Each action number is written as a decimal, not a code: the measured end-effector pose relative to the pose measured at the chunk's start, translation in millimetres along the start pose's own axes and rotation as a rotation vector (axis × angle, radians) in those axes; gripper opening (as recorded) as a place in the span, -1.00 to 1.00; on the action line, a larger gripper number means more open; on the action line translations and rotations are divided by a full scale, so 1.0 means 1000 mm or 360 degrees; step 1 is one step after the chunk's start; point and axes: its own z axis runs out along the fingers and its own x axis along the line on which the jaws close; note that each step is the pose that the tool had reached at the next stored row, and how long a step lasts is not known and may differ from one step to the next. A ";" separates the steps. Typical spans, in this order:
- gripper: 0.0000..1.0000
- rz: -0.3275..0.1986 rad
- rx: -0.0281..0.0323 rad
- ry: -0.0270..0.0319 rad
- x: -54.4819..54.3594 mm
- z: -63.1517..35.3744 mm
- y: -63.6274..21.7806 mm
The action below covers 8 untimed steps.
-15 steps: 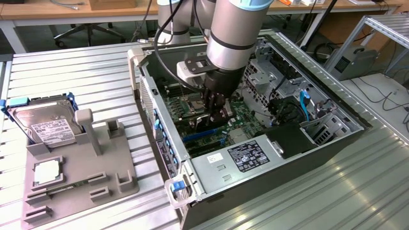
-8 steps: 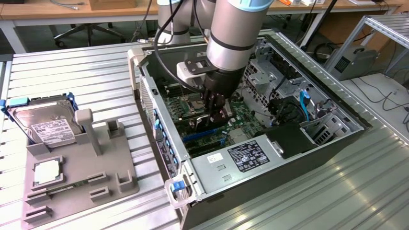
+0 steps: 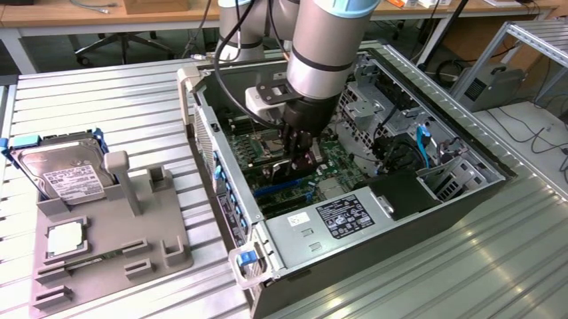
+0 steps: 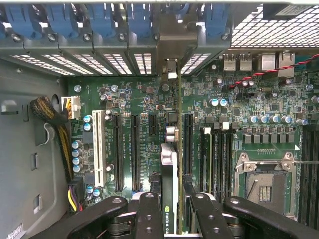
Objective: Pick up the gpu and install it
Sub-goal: 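Insert the gpu into the slot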
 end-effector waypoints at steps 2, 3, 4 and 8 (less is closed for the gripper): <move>-0.47 0.0000 0.00000 0.00000 0.000 0.0000 0.0000; -0.47 0.0000 0.00000 -0.00001 0.000 0.0000 0.0000; -0.47 0.0000 0.00000 -0.00001 0.000 0.0001 0.0000; -0.47 0.0000 0.00001 0.00000 0.000 0.0008 0.0002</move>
